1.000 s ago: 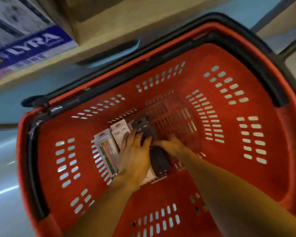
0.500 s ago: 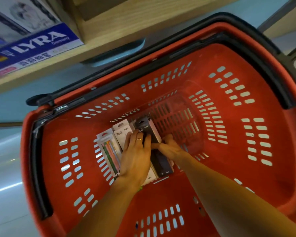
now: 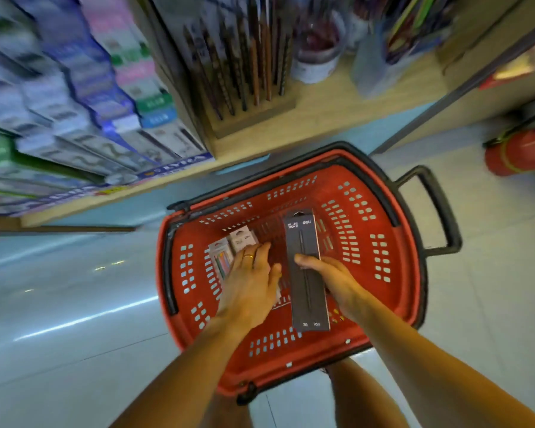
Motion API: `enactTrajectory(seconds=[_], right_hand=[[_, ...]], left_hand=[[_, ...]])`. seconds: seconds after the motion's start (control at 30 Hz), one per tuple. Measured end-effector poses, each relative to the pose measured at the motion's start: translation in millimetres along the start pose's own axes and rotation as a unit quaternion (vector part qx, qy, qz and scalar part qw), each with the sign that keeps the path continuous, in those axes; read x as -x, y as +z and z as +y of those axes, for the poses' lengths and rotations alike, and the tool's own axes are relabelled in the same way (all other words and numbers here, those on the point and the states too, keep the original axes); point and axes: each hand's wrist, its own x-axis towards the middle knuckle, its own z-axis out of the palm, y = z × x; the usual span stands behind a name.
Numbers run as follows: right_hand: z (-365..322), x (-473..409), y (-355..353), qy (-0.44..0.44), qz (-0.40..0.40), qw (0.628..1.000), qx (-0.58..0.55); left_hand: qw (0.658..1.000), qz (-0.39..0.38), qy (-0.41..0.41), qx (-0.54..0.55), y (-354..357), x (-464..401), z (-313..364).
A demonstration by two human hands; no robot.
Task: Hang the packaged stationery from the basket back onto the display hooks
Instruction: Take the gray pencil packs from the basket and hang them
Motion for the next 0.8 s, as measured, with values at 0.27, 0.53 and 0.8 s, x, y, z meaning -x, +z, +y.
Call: enactTrajectory(seconds=[0.27,0.53,0.8], right_hand=[[-177,323,51,-0.122,-0.016,0.989,-0.08],[-357,595,127,-0.346,-0.068,0.931,-0.095],[-468,804,182,-0.583,-0.115,0.803,-0.035]], left_hand=[[0.915,-0.062,-0.04,0.396,-264,171,127],[0.775,0.001,0.159,0.612,-494,331,234],[0.695,0.124,0.363,0.608,-680,427,308]])
